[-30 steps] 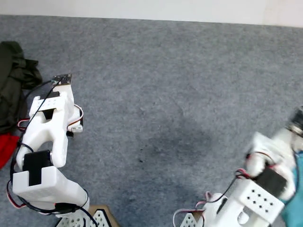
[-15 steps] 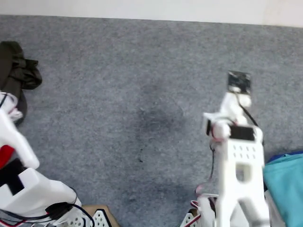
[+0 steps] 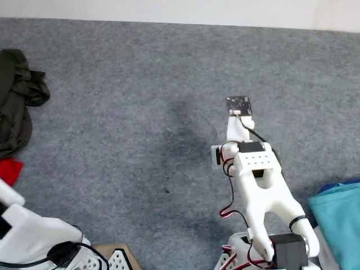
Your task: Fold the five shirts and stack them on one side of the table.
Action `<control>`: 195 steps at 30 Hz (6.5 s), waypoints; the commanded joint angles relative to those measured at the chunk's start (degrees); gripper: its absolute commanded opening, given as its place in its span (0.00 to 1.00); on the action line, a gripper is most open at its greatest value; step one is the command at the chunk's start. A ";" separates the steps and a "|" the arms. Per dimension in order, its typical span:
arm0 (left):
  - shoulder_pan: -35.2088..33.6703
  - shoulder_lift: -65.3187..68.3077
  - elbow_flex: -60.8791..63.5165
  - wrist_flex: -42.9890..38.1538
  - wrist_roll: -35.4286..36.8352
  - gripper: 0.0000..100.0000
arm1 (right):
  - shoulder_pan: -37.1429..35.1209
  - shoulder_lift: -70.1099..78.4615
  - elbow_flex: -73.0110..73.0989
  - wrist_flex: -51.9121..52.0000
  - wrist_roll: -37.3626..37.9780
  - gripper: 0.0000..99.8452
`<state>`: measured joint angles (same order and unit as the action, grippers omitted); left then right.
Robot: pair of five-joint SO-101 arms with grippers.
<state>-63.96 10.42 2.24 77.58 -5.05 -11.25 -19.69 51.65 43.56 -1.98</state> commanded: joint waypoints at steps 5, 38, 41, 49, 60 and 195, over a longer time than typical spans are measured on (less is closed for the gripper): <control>-7.16 6.55 -2.15 0.35 -7.47 0.17 | -0.48 0.31 -0.13 -1.19 0.79 0.01; -10.15 7.60 -8.66 -8.00 -12.57 0.17 | -0.31 0.48 0.04 -3.21 0.88 0.01; -10.15 7.60 -3.38 -13.01 -12.48 0.17 | -0.31 0.66 0.13 -4.53 0.88 0.01; -10.15 7.60 4.00 -20.92 -12.31 0.17 | -0.31 6.37 -0.66 -5.67 3.69 0.01; -9.89 7.52 6.02 -22.24 -12.13 0.02 | -0.31 8.31 -1.54 -5.58 3.69 0.01; 26.86 -26.77 65.80 -74.64 6.42 0.20 | -0.57 8.40 -0.04 -10.07 3.87 0.01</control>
<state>-38.20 -14.81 67.47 4.70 1.80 -11.25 -11.16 52.44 34.42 1.19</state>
